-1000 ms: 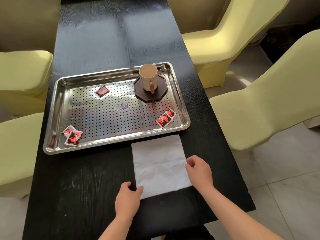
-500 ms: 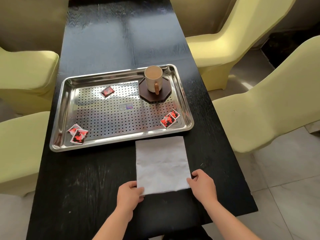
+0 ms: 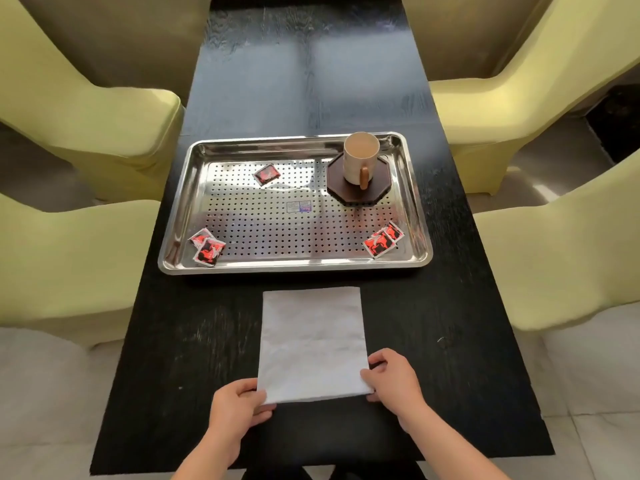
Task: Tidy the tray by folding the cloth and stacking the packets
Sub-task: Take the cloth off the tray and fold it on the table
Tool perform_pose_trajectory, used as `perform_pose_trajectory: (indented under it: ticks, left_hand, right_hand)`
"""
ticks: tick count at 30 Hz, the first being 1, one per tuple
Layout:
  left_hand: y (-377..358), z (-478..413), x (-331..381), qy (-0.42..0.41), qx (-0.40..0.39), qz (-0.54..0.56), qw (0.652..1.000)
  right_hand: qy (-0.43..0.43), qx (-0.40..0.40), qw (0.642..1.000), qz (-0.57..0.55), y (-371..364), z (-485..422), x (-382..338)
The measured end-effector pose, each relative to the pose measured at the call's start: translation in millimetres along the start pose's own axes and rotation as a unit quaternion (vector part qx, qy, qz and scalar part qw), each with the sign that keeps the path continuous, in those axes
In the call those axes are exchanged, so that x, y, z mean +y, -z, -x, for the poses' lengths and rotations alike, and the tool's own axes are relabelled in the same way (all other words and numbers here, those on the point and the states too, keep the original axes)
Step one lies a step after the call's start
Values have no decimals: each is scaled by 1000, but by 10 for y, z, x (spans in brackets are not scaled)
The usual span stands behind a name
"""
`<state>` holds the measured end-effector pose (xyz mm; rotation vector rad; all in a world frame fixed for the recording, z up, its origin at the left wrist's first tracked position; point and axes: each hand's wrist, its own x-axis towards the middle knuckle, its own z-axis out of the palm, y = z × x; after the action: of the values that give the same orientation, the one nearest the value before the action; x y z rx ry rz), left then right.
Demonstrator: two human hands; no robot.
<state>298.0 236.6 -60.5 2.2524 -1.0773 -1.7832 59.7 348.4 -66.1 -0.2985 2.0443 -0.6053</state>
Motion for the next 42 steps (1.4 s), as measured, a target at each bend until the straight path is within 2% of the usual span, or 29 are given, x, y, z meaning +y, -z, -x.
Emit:
perform_pose_trajectory:
  ticks: [11, 17, 20, 24, 26, 29, 32, 37, 39, 42]
  left_hand:
    - [385, 14, -202, -2, 18, -7, 1000]
    - [435, 73, -252, -106, 2, -61, 993]
    - [499, 98, -284, -113, -35, -121, 986]
    - [577, 79, -291, -196, -23, -266, 944]
    - [573, 48, -284, -258, -16, -347, 902]
    - [552, 18, -281, -325, 2, -428, 843]
    - [574, 44, -303, -342, 0, -441, 830]
    - [743, 70, -498, -393, -18, -430, 813]
    - [770, 73, -555, -408, -43, -404, 818]
    - [763, 64, -532, -355, -75, -339, 868]
  right_hand:
    - [14, -38, 999, 20, -277, 181, 56]
    - [61, -39, 997, -38, -250, 271, 134]
    - [46, -51, 997, -29, -235, 289, 223]
    - [88, -47, 992, 73, -224, 353, 302]
    - [135, -13, 982, 129, -255, 366, 315]
    - [159, 26, 974, 156, -338, 388, 330]
    - [163, 42, 971, 169, -364, 415, 350]
    - [233, 36, 950, 204, -295, 466, 456]
    - [268, 17, 936, 226, -257, 470, 475]
    - [264, -35, 944, 194, -234, 461, 395]
